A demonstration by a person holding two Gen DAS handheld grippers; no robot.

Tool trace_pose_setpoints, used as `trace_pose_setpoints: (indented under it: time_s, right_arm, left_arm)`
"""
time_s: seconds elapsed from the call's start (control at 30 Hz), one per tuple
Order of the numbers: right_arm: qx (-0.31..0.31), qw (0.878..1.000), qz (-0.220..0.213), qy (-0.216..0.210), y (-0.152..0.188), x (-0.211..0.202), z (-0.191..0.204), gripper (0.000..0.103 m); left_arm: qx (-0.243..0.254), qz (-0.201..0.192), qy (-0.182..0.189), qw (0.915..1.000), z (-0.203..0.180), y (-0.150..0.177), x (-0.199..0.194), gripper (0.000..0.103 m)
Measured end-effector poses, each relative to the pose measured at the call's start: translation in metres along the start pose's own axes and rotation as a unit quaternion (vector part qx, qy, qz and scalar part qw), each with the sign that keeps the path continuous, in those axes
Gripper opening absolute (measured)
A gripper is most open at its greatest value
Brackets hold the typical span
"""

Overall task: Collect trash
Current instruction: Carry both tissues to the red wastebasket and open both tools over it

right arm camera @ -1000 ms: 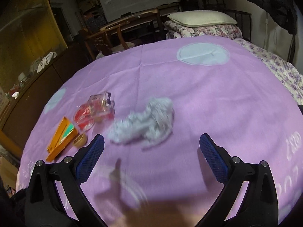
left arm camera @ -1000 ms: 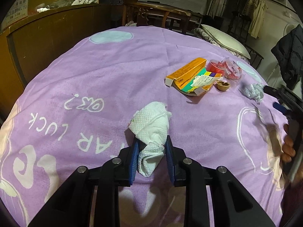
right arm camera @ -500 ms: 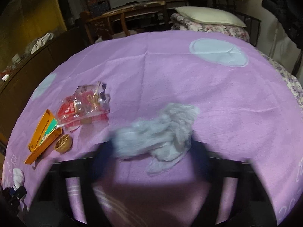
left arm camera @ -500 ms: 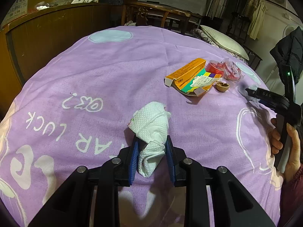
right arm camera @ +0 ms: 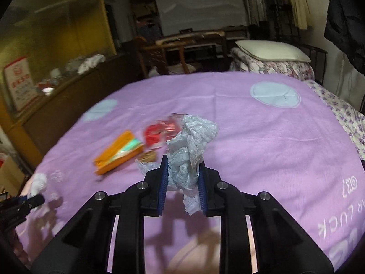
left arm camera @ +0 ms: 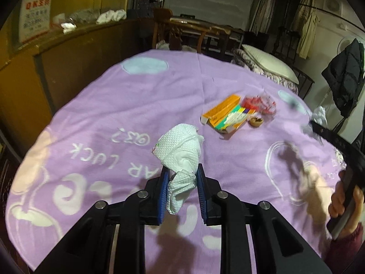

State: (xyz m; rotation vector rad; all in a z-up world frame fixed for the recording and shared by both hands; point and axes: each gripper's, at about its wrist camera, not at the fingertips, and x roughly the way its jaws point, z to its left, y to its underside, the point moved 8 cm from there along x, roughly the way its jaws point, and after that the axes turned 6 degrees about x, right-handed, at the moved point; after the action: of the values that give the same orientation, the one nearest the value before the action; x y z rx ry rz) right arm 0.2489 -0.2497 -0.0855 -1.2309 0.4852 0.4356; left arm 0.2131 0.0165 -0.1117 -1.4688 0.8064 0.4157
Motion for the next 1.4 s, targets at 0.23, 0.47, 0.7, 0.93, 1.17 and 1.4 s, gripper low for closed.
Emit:
trace_pose_setpoints:
  time_s: [0.23, 0.47, 0.7, 0.93, 1.17, 1.4]
  right_arm:
    - [-0.014, 0.999, -0.023, -0.04, 0.009, -0.063, 0.033, 0.025]
    - [-0.025, 0.994, -0.052, -0.091, 0.014, -0.126, 0.065, 0.025]
    - [-0.05, 0.986, -0.071, -0.144, 0.032, -0.174, 0.107, 0.026]
    - [-0.074, 0.974, -0.054, -0.206, 0.053, -0.193, 0.158, 0.027]
    - [-0.122, 0.961, -0.012, -0.249, 0.093, -0.193, 0.223, 0.027]
    - [-0.159, 0.948, 0.041, -0.272, 0.138, -0.178, 0.277, 0.027]
  left_arm:
    - [0.014, -0.033, -0.011, 0.9993, -0.004, -0.004, -0.053, 0.024]
    - [0.018, -0.062, -0.006, 0.9979, -0.009, 0.0, -0.11, 0.023]
    - [0.019, -0.079, -0.02, 0.9965, 0.008, 0.018, -0.16, 0.024]
    - [0.014, -0.072, -0.057, 0.9956, 0.051, 0.05, -0.202, 0.024]
    - [-0.013, -0.016, -0.105, 0.9943, 0.123, 0.115, -0.218, 0.024]
    - [-0.095, 0.072, -0.116, 0.986, 0.203, 0.208, -0.202, 0.024]
